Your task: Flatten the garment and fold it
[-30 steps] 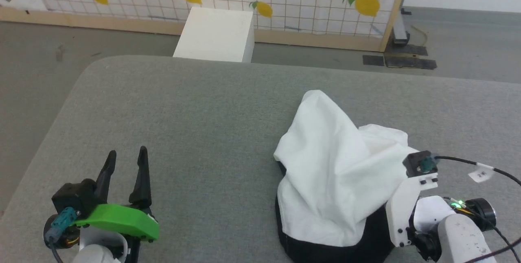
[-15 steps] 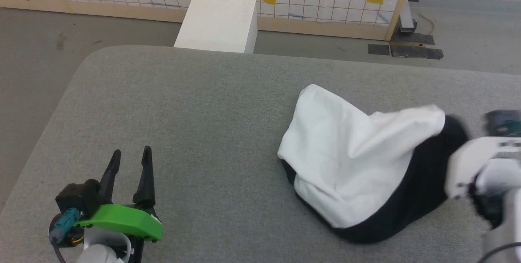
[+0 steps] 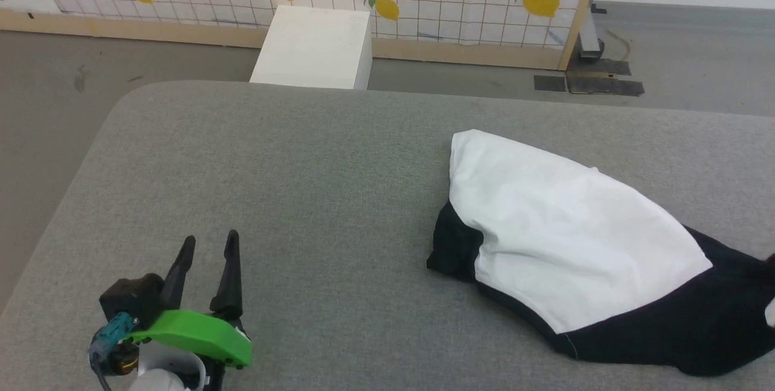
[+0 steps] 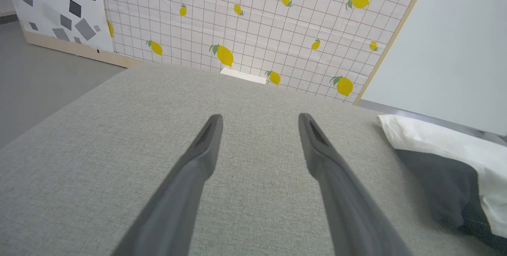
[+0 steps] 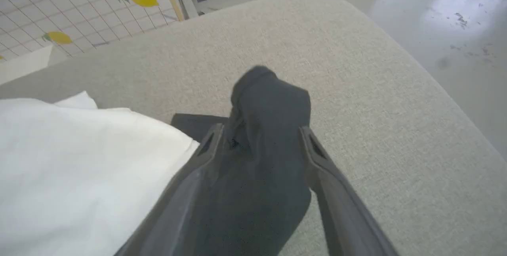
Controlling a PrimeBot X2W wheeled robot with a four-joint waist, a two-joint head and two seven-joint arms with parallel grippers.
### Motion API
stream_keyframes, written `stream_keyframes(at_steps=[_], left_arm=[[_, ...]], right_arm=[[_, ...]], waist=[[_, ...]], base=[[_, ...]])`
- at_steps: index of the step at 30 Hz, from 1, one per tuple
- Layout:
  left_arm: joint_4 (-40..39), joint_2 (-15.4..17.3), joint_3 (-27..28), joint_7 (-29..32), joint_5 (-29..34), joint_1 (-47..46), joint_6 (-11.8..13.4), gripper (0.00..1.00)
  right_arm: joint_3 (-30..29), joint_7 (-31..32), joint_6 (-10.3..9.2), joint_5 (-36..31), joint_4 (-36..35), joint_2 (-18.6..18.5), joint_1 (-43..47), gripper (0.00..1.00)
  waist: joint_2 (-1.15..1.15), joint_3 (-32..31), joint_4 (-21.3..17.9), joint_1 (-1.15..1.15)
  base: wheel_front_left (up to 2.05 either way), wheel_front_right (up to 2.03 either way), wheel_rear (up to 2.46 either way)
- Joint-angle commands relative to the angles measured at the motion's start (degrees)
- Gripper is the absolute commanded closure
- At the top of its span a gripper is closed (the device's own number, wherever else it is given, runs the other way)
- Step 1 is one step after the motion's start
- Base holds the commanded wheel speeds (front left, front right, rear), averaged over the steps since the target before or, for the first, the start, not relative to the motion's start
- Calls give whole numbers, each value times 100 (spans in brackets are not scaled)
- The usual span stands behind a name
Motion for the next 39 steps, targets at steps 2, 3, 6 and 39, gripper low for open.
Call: stream_keyframes(at_steps=[2,3,6,39], left_arm=[[13,-87,-20,78,-81,-131,-15,0],[12,-117,-36,152,-117,-197,-9,0],[16,-241,-143,508,-227,-466,22,0],[2204,-966,-2142,4730,-823,-3349,-551,100]], right_arm=[[252,-657,-9,374,-248,-3,-34,0],[333,-958,-9,576,-376,-3,2,0],[554,-1482,-9,925,-632,-3,204,0],[1354,-1993,-9,1292,-607,-2,584,0]], waist=[[0,-72,-75,0],[0,-83,-101,0],[0,-101,-197,0],[0,654,-789,0]], base=[[0,0,0],[0,0,0],[0,0,0],[0,0,0]])
